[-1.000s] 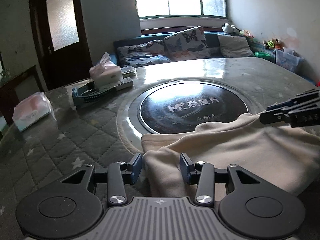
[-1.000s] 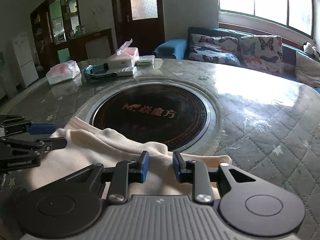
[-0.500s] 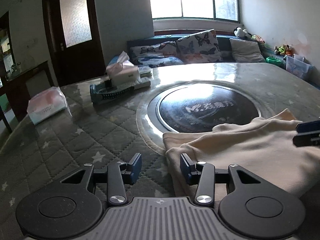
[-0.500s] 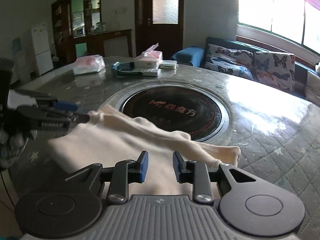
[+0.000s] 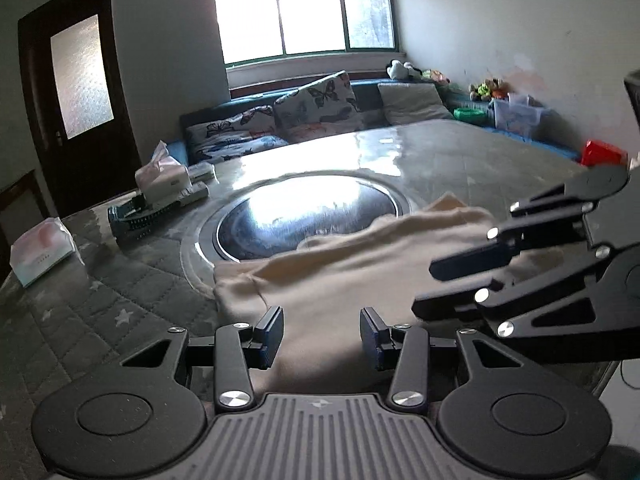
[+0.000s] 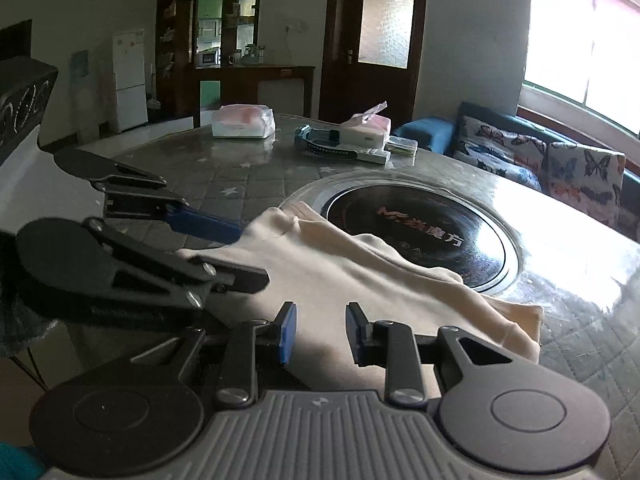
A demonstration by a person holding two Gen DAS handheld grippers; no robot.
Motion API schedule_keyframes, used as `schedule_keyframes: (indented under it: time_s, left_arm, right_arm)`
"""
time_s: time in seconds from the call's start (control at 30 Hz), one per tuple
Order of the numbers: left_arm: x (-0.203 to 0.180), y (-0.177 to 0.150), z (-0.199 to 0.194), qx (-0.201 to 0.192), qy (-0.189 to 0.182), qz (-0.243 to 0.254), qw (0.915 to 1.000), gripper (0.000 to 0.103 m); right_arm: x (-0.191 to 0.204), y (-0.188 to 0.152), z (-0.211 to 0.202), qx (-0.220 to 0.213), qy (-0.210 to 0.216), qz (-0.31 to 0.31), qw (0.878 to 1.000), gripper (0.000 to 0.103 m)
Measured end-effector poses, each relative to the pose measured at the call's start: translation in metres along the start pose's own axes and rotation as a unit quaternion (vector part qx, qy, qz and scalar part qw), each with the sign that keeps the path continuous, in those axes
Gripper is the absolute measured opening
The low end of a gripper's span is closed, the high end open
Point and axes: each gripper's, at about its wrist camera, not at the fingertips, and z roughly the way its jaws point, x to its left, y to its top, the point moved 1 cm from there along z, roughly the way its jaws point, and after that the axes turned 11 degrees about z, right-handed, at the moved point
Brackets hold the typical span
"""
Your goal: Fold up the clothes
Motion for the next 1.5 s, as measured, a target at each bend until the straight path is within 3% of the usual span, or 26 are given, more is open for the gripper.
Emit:
schedule_keyframes:
  time_s: [0.6,0.77,1.5]
  left_arm:
    - [0.003,-0.012,0.009,0.008,-0.003,-0.014,0.9999,0.046]
    - [0.004,-0.013,0.010,0.009,-0.005,-0.019,0.9998,0.046]
    - [0.007,-0.013,0.011,0.013,-0.007,-0.023,0.9996,0.049]
  right_arm:
    - [-0.002,-0.018,-0.005,-0.004,-0.020,-0.007,1.000,0.027]
    - [-0.012,-0.026,-0.009,0.001,-0.025,0.005,1.000,0.031]
    - [-0.045,-0.035,-0.041,-0.004,-0.037,0.056,0.998,0.033]
